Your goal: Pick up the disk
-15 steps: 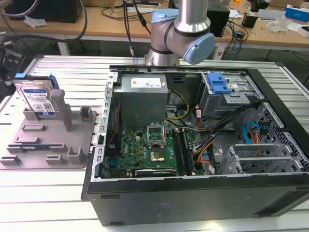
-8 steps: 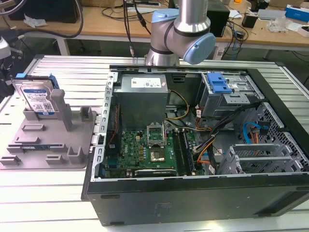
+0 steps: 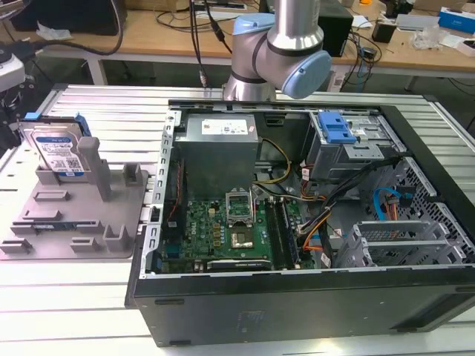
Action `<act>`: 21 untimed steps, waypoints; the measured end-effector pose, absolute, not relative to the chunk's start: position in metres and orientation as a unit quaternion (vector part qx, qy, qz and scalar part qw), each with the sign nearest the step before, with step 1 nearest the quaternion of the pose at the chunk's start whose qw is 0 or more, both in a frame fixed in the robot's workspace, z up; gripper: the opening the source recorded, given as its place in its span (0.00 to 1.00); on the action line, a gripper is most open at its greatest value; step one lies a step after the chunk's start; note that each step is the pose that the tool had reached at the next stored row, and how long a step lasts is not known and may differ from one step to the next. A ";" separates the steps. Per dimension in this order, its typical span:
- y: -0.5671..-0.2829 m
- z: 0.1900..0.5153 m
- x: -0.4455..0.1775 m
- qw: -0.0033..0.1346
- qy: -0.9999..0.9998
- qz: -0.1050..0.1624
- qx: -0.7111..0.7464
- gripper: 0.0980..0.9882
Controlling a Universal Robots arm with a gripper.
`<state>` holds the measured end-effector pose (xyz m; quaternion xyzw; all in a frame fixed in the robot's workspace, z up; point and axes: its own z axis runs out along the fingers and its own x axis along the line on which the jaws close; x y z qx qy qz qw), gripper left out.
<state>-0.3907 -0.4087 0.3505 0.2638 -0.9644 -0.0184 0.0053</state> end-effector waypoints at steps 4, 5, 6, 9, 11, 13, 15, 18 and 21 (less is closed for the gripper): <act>-0.409 0.350 -0.391 0.006 -0.950 -0.018 0.311 0.01; -0.409 0.350 -0.390 0.007 -0.944 -0.018 0.329 0.01; -0.409 0.350 -0.390 0.007 -0.941 -0.018 0.338 0.01; -0.409 0.350 -0.390 0.007 -0.932 -0.018 0.362 0.02; -0.409 0.350 -0.390 0.008 -0.924 -0.018 0.381 0.08; -0.409 0.350 -0.390 0.008 -0.917 -0.017 0.399 0.15; -0.409 0.349 -0.389 0.009 -0.900 -0.017 0.436 0.36; -0.409 0.349 -0.389 0.009 -0.879 -0.017 0.477 0.43; -0.409 0.349 -0.389 0.010 -0.848 -0.016 0.530 0.43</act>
